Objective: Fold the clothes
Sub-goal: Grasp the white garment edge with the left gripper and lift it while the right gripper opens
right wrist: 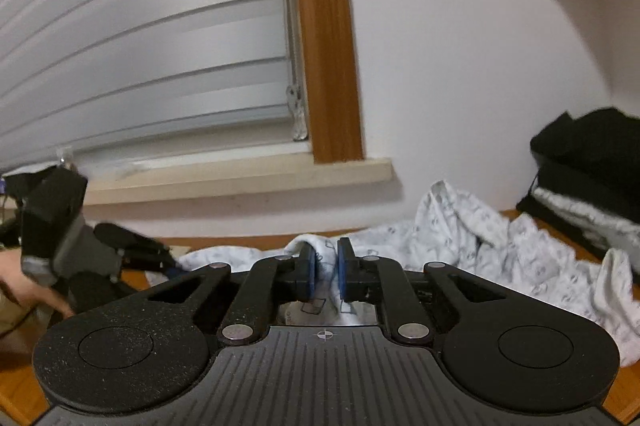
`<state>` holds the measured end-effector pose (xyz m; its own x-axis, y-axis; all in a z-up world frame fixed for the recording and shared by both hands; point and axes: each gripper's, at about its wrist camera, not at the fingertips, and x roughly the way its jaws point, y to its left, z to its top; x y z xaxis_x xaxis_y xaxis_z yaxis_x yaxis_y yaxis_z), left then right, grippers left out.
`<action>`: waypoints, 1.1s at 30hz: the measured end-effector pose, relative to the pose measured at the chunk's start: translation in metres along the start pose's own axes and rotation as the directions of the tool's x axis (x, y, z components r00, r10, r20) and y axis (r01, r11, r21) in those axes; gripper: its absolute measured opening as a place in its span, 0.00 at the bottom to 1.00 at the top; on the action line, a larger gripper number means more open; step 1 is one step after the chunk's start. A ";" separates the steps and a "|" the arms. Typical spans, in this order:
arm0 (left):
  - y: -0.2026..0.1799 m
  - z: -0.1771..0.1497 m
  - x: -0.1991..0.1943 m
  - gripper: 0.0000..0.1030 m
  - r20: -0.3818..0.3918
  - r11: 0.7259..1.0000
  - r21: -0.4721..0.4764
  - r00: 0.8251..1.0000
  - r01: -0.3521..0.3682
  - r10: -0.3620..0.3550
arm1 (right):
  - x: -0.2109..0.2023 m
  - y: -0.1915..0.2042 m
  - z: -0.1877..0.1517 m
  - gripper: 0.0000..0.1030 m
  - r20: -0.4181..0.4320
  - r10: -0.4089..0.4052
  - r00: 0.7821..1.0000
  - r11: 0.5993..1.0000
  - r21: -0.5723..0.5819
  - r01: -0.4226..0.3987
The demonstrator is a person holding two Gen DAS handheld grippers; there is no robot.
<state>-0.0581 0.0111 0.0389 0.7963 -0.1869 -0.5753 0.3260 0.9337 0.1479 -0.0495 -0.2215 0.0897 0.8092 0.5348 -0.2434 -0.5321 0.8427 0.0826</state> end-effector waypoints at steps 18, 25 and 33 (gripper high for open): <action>0.093 0.057 -0.120 0.04 0.250 0.962 -0.248 0.951 -0.119 0.182 | 0.031 0.008 0.003 0.18 -0.062 -0.022 0.998 1.000 -0.019 0.021; 0.093 0.050 -0.108 0.04 0.215 0.955 -0.270 0.960 -0.119 0.181 | 0.039 0.033 -0.006 0.25 -0.075 0.031 0.997 0.998 -0.046 -0.034; 0.093 0.086 -0.117 0.04 0.238 0.962 -0.246 0.955 -0.118 0.178 | 0.029 0.046 -0.037 0.37 -0.110 0.106 0.988 0.994 -0.022 -0.109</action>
<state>-0.0774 0.0932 0.1888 0.9397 -0.0848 -0.3314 0.0942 0.9955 0.0125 -0.0593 -0.1699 0.0510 0.7160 0.6110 -0.3377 -0.6225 0.7778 0.0873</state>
